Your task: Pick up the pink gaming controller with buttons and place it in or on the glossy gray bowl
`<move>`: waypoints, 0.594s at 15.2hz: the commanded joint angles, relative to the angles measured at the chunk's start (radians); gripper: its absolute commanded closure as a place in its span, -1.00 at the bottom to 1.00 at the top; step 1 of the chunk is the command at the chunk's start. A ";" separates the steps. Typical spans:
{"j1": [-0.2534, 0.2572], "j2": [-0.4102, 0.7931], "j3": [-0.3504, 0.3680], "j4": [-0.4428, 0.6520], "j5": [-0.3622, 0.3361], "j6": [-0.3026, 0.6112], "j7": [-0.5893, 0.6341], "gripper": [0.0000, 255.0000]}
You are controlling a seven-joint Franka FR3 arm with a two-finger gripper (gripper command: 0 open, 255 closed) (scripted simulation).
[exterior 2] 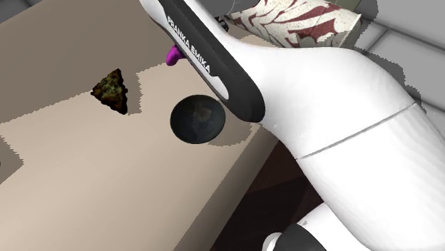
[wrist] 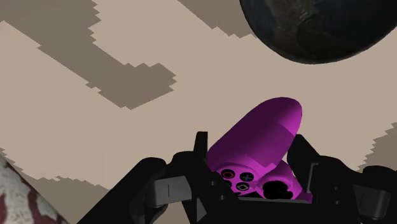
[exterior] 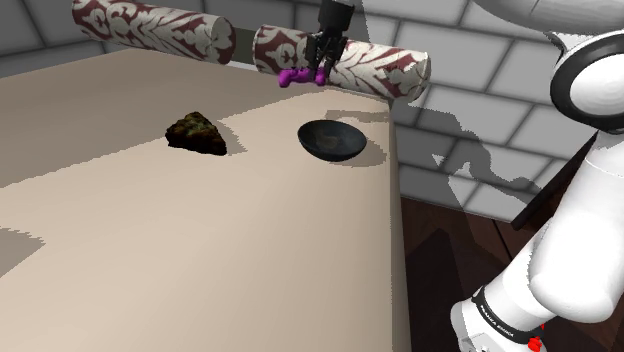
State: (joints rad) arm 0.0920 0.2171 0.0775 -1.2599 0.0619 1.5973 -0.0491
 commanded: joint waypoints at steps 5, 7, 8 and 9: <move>0.012 -0.273 0.014 -0.346 0.018 0.077 0.024 1.00; 0.019 -0.352 0.020 -0.435 0.025 0.087 0.035 1.00; 0.022 -0.391 0.024 -0.475 0.029 0.090 0.041 1.00; 0.025 -0.429 0.027 -0.515 0.032 0.092 0.047 1.00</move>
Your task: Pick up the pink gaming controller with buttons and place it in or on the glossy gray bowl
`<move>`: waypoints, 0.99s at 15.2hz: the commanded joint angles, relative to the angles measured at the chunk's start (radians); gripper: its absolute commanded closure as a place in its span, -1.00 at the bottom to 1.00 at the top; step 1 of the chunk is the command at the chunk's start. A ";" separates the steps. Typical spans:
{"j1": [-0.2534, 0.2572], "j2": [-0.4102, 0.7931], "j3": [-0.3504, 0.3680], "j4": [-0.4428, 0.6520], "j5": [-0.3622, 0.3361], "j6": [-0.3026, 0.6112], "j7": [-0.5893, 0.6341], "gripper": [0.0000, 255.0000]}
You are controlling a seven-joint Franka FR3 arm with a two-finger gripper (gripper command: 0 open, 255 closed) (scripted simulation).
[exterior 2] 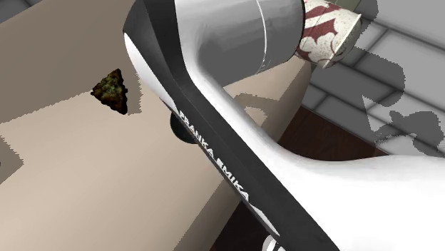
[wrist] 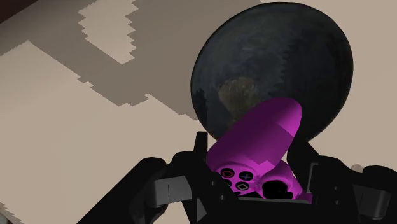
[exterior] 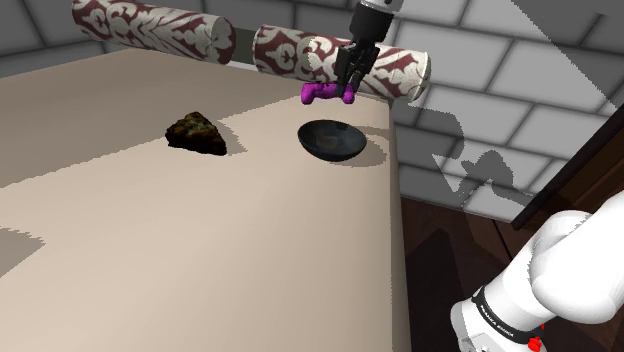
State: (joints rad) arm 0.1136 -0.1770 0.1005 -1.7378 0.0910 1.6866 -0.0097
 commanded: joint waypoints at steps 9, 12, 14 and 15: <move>0.011 -0.119 0.012 -0.214 0.014 0.097 0.011 1.00; 0.012 -0.124 0.013 -0.259 0.016 0.138 0.008 1.00; 0.013 -0.126 0.014 -0.289 0.017 0.164 0.006 1.00; 0.013 -0.127 0.014 -0.303 0.017 0.178 0.005 1.00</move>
